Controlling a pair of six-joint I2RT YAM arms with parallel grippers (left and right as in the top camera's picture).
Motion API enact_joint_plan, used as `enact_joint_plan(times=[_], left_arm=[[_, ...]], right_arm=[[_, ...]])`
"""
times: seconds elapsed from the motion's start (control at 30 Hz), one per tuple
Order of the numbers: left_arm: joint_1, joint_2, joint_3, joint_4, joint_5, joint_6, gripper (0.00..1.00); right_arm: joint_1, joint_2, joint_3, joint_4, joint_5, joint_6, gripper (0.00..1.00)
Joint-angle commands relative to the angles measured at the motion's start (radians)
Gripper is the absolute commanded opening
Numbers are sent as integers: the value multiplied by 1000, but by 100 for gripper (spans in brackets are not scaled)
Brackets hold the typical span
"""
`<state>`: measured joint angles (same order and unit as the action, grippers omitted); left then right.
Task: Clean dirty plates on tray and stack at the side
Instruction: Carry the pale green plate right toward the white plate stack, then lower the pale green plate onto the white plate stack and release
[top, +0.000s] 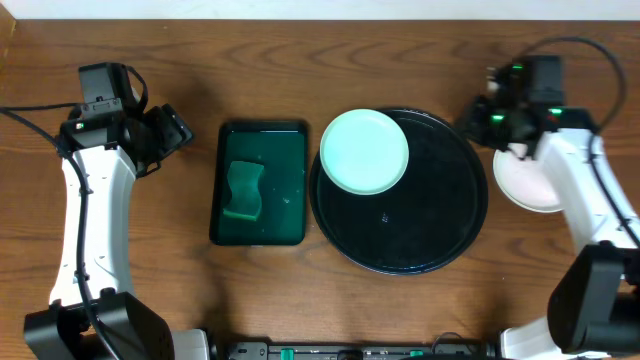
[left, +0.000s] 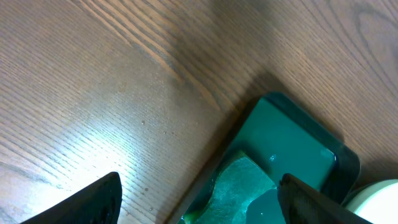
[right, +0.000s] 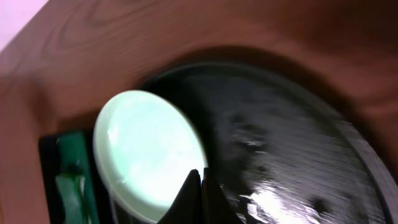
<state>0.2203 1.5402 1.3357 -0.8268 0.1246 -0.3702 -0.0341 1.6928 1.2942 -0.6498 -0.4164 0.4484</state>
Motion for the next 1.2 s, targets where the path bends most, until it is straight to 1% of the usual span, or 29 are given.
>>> enact_joint_plan(times=[0.0,0.1,0.13,0.3,0.33,0.4,0.53,0.63,0.77,0.87,1.07,1.17], left_arm=[[4,3,10,-2,-6,-9,80],[4,3,10,-2,-6,-9,80],[4,3,10,-2,-6,-9,80],[4,3,10,-2,-6,-9,80],[4,3,10,-2,-6,-9,80],[4,3,10,-2,-6,-9,81],[4,3,10,-2,-6,-9,80],[4,3,10,-2,-6,-9,80],[4,3,10,-2,-6,-9,81],[4,3,10,-2,-6,-9,80],[4,3,10,-2,-6,-9,80],[4,3,10,-2,-6,-9,80]], right_arm=[[-108,-27,8,-65,-41,-60,4],[-135,-26,8,-118,-44,-198,21],[-134,-26,8,-133,-44,-235,24],[-77,-26,6,-142,-34,-311,47],[-60,-25,5,-136,-22,-324,52],[-11,-24,3,-123,37,-335,58],[103,-16,-12,-73,171,-334,62],[182,-6,-45,-2,234,-335,66],[250,14,-92,97,309,-335,68],[278,45,-128,181,350,-335,66],[295,154,-165,340,320,-335,59],[305,224,-165,403,313,-335,58]])
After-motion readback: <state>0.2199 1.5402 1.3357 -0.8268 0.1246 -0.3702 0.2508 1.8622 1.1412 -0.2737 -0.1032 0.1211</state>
